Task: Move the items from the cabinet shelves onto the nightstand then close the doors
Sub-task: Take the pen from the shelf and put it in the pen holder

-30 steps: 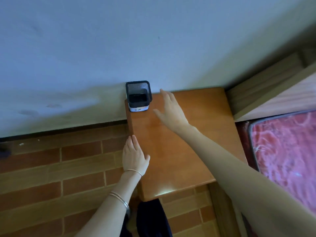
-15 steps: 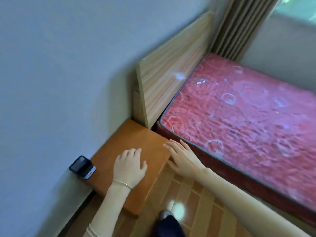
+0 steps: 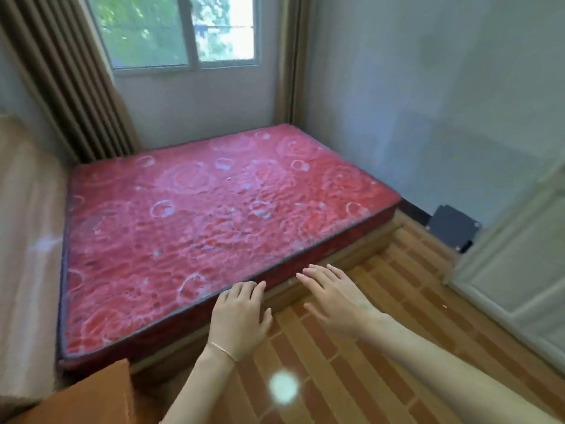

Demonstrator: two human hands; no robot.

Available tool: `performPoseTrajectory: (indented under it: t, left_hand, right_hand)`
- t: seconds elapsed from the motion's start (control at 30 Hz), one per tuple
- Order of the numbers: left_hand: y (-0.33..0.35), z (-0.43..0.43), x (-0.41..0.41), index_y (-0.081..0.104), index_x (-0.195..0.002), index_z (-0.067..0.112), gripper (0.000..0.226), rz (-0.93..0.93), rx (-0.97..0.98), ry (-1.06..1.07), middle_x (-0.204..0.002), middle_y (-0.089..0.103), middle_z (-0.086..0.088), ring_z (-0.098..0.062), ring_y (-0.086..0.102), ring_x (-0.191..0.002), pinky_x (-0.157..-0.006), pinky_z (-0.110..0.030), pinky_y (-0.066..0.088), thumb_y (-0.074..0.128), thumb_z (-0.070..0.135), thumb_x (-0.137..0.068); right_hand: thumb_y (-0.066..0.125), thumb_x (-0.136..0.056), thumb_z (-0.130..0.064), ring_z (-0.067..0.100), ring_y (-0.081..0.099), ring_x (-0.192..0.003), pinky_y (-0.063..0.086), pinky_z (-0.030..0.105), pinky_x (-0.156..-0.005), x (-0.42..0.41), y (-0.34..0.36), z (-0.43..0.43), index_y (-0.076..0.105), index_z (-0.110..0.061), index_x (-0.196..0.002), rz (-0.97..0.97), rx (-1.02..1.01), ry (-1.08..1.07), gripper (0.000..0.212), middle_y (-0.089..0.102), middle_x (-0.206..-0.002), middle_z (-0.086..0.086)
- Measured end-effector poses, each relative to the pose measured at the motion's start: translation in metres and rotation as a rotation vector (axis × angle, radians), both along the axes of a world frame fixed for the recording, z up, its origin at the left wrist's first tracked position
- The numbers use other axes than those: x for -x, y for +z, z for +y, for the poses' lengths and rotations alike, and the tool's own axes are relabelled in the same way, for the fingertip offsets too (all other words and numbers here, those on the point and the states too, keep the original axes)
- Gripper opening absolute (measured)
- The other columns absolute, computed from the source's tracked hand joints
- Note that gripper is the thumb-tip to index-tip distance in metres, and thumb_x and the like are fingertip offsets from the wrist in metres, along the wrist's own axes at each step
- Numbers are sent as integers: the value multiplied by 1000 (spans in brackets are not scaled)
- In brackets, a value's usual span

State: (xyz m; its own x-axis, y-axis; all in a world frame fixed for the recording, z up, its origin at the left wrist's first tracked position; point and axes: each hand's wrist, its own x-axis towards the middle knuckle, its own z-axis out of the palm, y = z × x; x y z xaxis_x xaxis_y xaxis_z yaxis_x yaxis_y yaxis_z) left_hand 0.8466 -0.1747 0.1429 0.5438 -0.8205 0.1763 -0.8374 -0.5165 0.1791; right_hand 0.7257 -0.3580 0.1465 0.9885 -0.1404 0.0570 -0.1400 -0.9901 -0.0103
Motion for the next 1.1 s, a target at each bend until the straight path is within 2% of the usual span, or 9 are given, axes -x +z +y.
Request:
performPoseTrajectory:
  t: [0.17,0.33,0.5,0.6,0.7,0.77,0.83,1.0,1.1]
  left_hand:
    - [12,-128,78,70,-99,14,48,-28,24,-283,-89,68,2,-22,65,-80,-62,-34,51,42,43,-72]
    - [27,-241,193,70,-98,19,46,-44,57,-526,-89,68,5,-18,65,-80,-62,-33,51,43,45,-72]
    - [50,-344,299,70,-95,22,37,-81,162,-696,-83,68,6,-18,65,-75,-63,-32,52,51,42,-71]
    - [65,-397,349,69,-95,20,39,-93,211,-751,-84,67,5,-19,65,-78,-66,-33,52,47,43,-72]
    - [75,-437,386,69,-97,19,38,-113,243,-799,-87,68,4,-20,64,-83,-71,-33,51,49,41,-72]
    - [78,-461,402,68,-97,20,36,-131,255,-835,-89,67,4,-21,63,-86,-74,-34,51,50,40,-73]
    - [79,-485,412,68,-99,21,40,-158,247,-869,-90,67,5,-20,63,-88,-75,-34,51,44,42,-75]
    - [79,-545,425,68,-100,23,43,-191,215,-910,-91,68,6,-17,63,-88,-74,-33,52,39,45,-78]
    - [79,-591,426,67,-101,24,34,-223,241,-911,-93,68,6,-17,64,-90,-75,-34,53,55,45,-78]
  right_hand:
    - [34,-87,-46,22,48,-123,40,39,-100,143,6,-78,48,-16,-131,104,39,-277,55,56,-129,6]
    - [34,-96,-44,23,27,-136,21,39,-111,281,25,-149,30,-17,-142,150,43,-468,53,35,-146,8]
    - [33,-97,-44,23,29,-134,22,39,-110,394,63,-219,31,-17,-141,152,79,-629,52,36,-144,7]
    - [32,-96,-44,25,38,-129,30,39,-106,450,85,-259,38,-15,-137,112,113,-708,50,43,-139,7]
    - [28,-89,-46,23,56,-110,47,37,-89,488,101,-290,55,-15,-120,75,154,-807,52,60,-119,5]
    - [34,-85,-45,21,61,-100,51,34,-82,505,107,-308,59,-17,-113,34,165,-873,47,64,-110,2]
    - [38,-85,-44,21,59,-103,49,35,-84,514,110,-325,58,-17,-116,-3,166,-900,45,62,-112,2]
    - [32,-86,-43,22,56,-108,46,36,-89,525,109,-370,56,-17,-121,-39,161,-961,49,60,-116,2]
    - [37,-90,-38,22,53,-113,42,36,-94,525,111,-406,53,-17,-125,-37,196,-956,44,57,-123,3]
